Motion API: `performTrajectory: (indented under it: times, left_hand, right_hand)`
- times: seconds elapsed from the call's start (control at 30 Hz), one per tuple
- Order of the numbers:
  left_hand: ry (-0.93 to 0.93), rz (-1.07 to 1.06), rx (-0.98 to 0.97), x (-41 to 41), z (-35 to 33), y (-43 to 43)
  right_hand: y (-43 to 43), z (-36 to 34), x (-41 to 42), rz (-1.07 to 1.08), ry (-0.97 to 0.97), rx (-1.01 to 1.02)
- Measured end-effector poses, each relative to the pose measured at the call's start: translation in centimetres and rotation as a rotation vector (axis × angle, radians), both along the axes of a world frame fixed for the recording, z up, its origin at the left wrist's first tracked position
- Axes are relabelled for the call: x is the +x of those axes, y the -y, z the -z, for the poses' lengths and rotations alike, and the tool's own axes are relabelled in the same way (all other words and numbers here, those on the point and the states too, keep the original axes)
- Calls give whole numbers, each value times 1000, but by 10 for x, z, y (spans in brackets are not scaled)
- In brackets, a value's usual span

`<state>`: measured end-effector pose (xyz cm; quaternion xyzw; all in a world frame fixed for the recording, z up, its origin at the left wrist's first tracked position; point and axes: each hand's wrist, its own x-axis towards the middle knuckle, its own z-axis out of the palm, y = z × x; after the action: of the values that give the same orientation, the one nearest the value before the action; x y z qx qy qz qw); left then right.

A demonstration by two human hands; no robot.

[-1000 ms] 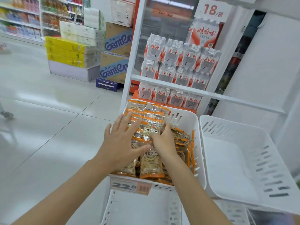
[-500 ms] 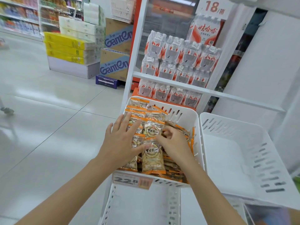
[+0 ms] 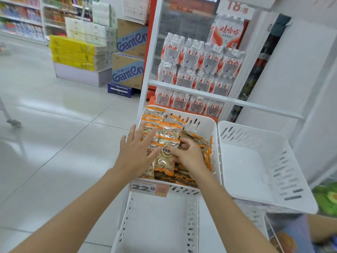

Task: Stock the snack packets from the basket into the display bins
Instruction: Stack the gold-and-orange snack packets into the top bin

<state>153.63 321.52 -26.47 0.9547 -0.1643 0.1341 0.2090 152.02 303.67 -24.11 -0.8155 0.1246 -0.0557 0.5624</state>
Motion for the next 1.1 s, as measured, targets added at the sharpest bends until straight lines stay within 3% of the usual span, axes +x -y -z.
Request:
performTrajectory:
  times: [0.13, 0.27, 0.37, 0.57, 0.77, 0.83, 0.97, 1.1]
  left_hand:
    - [69, -46, 27, -29, -10, 5]
    - [247, 22, -44, -84, -23, 9]
    - [152, 45, -171, -139, -16, 4]
    - [-359, 113, -189, -260, 61, -18]
    - [-585, 53, -228, -342, 118, -31]
    - [-637, 41, -257, -357, 127, -33]
    - [-615, 102, -145, -365, 133, -21]
    - [-692, 321, -130, -380, 143, 16]
  right_hand:
    - [-1, 2, -36, 85, 208, -266]
    - [-7, -2, -94, 87, 320, -302]
    - [-10, 6, -152, 8, 294, -295]
    - [3, 83, -275, -323, -66, -436]
    - [26, 156, -364, -706, -468, -756]
    - [35, 161, -381, -731, -546, -827]
    - [60, 175, -414, -718, -674, -719]
    - [74, 192, -434, -625, -576, -718]
